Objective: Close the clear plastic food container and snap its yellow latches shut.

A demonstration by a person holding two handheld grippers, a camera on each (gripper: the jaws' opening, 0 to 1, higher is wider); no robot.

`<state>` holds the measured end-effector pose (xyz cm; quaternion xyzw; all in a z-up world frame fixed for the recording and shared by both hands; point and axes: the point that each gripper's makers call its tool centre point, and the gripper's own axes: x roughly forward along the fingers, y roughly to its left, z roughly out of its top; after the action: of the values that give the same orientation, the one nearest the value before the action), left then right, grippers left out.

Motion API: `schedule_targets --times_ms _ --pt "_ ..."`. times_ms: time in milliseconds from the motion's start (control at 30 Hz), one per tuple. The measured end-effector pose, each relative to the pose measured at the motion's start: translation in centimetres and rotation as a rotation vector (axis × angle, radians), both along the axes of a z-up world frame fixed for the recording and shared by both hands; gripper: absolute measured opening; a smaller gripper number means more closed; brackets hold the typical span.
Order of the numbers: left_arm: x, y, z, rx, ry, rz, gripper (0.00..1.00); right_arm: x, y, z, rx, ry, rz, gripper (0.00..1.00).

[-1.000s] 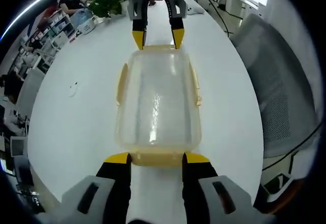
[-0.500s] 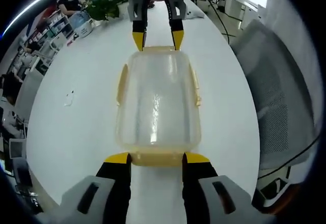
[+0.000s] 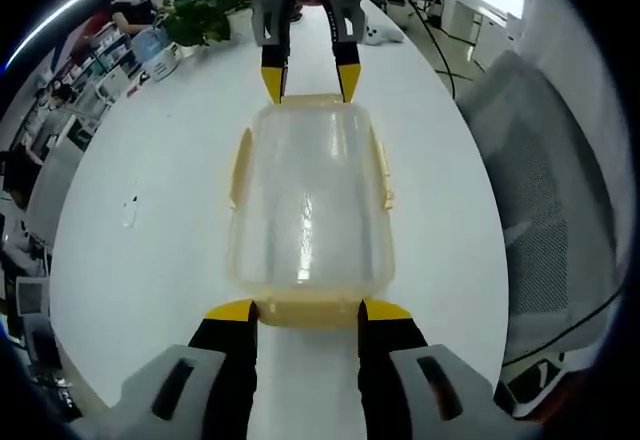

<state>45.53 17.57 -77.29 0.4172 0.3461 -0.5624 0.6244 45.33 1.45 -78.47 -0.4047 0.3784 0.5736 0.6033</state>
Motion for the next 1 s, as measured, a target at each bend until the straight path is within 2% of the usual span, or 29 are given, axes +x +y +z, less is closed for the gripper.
schedule_targets --times_ms 400,1000 --pt "-0.3 -2.5 -0.1 -0.006 0.002 -0.010 0.39 -0.4 -2.4 -0.3 -0.012 0.001 -0.001 0.38" --pt "-0.2 -4.3 -0.4 -0.016 0.003 -0.003 0.39 0.0 -4.3 -0.5 -0.011 0.001 0.003 0.38"
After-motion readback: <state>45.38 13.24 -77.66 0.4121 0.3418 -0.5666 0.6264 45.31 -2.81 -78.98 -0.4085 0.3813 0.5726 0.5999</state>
